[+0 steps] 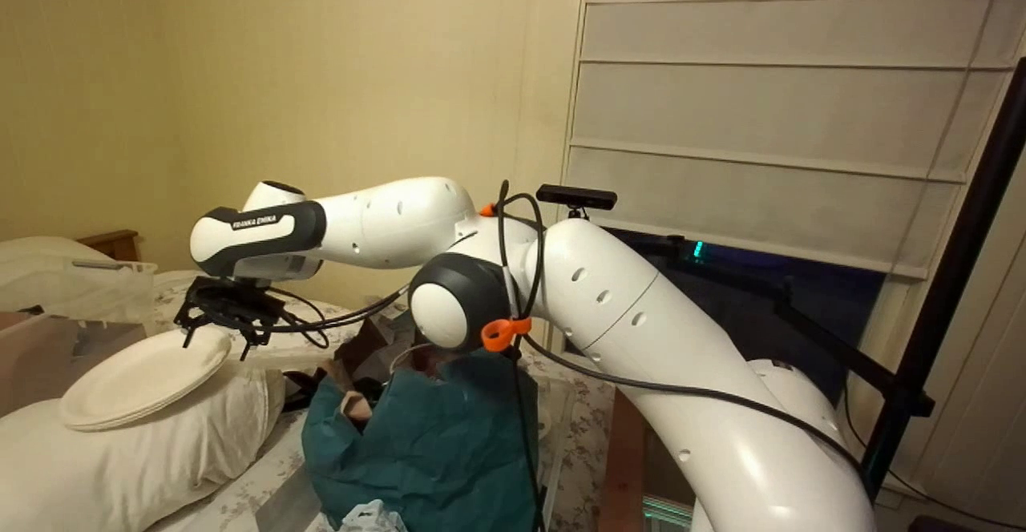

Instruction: Pick up the plate from the bed and put it in the bag

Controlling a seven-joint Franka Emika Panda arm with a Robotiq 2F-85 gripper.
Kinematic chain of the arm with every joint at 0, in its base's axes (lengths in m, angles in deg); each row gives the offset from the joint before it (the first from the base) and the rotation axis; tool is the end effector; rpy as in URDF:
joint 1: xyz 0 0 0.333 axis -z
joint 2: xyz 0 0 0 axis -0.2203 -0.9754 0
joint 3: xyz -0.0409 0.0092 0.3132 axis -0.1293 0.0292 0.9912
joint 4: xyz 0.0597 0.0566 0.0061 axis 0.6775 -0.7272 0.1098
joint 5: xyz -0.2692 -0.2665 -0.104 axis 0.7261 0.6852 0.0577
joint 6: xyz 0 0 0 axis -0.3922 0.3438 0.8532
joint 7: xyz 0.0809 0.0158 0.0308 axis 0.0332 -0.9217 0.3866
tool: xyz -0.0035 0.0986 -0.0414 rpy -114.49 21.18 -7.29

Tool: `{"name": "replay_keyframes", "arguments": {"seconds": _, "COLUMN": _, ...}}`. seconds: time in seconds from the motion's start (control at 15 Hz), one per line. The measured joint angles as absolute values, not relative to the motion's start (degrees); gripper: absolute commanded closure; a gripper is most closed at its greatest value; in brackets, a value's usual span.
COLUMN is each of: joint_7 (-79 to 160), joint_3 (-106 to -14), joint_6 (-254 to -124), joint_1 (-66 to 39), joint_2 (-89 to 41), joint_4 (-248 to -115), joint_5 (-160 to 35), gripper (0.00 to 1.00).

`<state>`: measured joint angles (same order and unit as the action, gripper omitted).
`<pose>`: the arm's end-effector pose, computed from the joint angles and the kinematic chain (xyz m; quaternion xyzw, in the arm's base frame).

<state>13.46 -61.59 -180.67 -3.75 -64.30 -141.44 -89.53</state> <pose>0.8008 -0.1585 0.3179 -0.8673 0.4501 -0.1252 0.1720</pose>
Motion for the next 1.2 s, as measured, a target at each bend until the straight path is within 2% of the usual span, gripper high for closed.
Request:
{"name": "replay_keyframes", "arguments": {"seconds": 0.07, "joint_7": 12.8, "joint_3": -61.2, "joint_6": -180.2, "joint_1": -3.6, "joint_2": -65.8, "joint_4": -139.6, "joint_5": -89.5, "gripper": 0.02}}
{"name": "replay_keyframes", "arguments": {"seconds": 0.13, "joint_7": 12.3, "joint_3": -60.7, "joint_6": -179.6, "joint_1": -3.4, "joint_2": -67.1, "joint_4": -137.9, "joint_5": -89.5, "gripper": 0.27}}
{"name": "replay_keyframes", "arguments": {"seconds": 0.27, "joint_7": 11.4, "joint_3": -59.6, "joint_6": -178.6, "joint_1": -3.1, "joint_2": -69.6, "joint_4": -134.9, "joint_5": -89.5, "gripper": 0.3}}
{"name": "replay_keyframes", "arguments": {"seconds": 0.47, "joint_7": 10.5, "joint_3": -58.2, "joint_6": -177.1, "joint_1": -2.4, "joint_2": -72.4, "joint_4": -131.3, "joint_5": -89.5, "gripper": 0.54}}
{"name": "replay_keyframes", "arguments": {"seconds": 0.87, "joint_7": 9.9, "joint_3": -56.9, "joint_6": -176.3, "joint_1": -1.2, "joint_2": -75.1, "joint_4": -126.8, "joint_5": -89.6, "gripper": 0.95}}
{"name": "replay_keyframes", "arguments": {"seconds": 1.0, "joint_7": 9.8, "joint_3": -56.8, "joint_6": -176.3, "joint_1": -1.0, "joint_2": -75.0, "joint_4": -125.4, "joint_5": -89.7, "gripper": 1.0}}
{"name": "replay_keyframes", "arguments": {"seconds": 1.2, "joint_7": 9.8, "joint_3": -56.4, "joint_6": -176.2, "joint_1": -0.3, "joint_2": -73.8, "joint_4": -123.7, "joint_5": -90.1, "gripper": 0.96}}
